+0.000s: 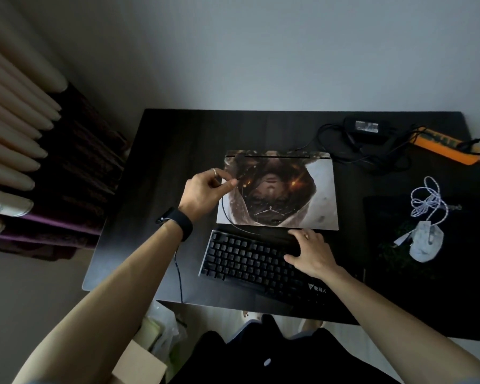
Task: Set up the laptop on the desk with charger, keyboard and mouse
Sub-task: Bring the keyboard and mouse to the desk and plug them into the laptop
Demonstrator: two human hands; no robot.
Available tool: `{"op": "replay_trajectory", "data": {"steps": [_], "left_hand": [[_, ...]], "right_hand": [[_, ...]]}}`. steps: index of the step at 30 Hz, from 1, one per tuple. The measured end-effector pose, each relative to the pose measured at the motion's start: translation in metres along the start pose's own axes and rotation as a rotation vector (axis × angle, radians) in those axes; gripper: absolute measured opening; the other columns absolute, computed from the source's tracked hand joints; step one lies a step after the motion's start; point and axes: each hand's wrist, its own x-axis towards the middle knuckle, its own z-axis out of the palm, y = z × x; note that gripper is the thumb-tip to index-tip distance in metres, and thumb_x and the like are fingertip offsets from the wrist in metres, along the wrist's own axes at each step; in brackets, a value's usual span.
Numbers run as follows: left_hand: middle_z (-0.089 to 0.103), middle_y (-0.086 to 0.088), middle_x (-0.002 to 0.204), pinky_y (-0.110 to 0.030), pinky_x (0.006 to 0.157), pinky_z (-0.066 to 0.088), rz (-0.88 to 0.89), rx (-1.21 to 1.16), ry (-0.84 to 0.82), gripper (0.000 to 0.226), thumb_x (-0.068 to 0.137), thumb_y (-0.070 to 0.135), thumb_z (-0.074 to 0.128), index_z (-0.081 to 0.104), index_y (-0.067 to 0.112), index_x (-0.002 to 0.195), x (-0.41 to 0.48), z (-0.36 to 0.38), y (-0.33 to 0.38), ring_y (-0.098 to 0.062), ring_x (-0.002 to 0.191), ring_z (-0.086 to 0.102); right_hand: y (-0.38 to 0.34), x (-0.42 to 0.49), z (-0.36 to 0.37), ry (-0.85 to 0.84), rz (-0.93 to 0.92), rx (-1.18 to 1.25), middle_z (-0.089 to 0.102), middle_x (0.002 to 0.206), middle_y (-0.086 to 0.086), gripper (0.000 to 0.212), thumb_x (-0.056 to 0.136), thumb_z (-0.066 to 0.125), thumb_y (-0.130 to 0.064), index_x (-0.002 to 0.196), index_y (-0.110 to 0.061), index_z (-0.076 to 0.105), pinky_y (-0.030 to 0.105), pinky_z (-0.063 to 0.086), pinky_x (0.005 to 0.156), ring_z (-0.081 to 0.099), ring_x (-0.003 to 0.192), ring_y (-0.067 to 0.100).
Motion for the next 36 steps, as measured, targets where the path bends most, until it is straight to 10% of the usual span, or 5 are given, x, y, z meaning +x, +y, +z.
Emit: {"op": "replay_trajectory", "data": {"steps": [7, 13, 24, 31, 36], "left_hand": [[0.06, 0.015, 0.06, -0.005, 0.048, 0.035, -0.027, 0.067, -0.334, 0.016, 0.075, 0.04, 0.082, 0.078, 0.027, 0.084, 0.006, -0.01, 0.021, 0.007, 0.052, 0.051], [0.07, 0.009, 0.073, -0.012, 0.057, 0.043, -0.046, -0.01, -0.374, 0.022, 0.078, 0.043, 0.079, 0.077, 0.022, 0.085, 0.007, -0.033, 0.031, -0.001, 0.064, 0.06], [0.035, 0.0, 0.054, -0.023, 0.041, 0.02, -0.202, -0.293, -0.264, 0.036, 0.092, 0.043, 0.062, 0.075, 0.012, 0.078, -0.011, -0.086, -0.001, -0.013, 0.044, 0.03], [0.046, 0.011, 0.047, -0.018, 0.044, 0.031, -0.029, -0.03, -0.456, 0.03, 0.091, 0.045, 0.064, 0.079, 0.02, 0.087, 0.002, -0.031, 0.064, -0.005, 0.043, 0.038], [0.064, 0.011, 0.06, -0.011, 0.047, 0.039, -0.063, -0.102, -0.412, 0.031, 0.09, 0.043, 0.065, 0.074, 0.016, 0.08, 0.016, -0.023, 0.096, 0.002, 0.048, 0.053]], "right_hand": [[-0.096, -0.016, -0.082, 0.225, -0.299, 0.573, 0.067, 0.102, -0.011, 0.054, 0.099, 0.057, -0.036, 0.149, -0.039, 0.035, 0.019, 0.054, 0.074, 0.068, 0.075, 0.001], [-0.122, -0.006, -0.117, 0.416, -0.573, 0.358, 0.067, 0.081, -0.009, 0.017, 0.104, 0.049, -0.026, 0.101, -0.017, 0.063, 0.025, 0.051, 0.062, 0.061, 0.063, 0.001], [-0.002, 0.033, -0.157, 0.532, 0.394, 0.35, 0.072, 0.104, 0.011, 0.019, 0.101, 0.044, -0.034, 0.108, -0.025, 0.06, 0.036, 0.049, 0.078, 0.065, 0.098, 0.034], [-0.097, -0.028, -0.15, 0.215, -0.399, 0.437, 0.074, 0.077, -0.006, 0.036, 0.1, 0.053, -0.041, 0.133, -0.054, 0.046, 0.026, 0.054, 0.057, 0.065, 0.052, 0.002], [-0.057, -0.003, -0.173, 0.586, -0.302, 0.184, 0.07, 0.071, -0.003, 0.034, 0.1, 0.034, -0.058, 0.096, -0.029, 0.053, 0.038, 0.054, 0.063, 0.069, 0.072, 0.022]]}}
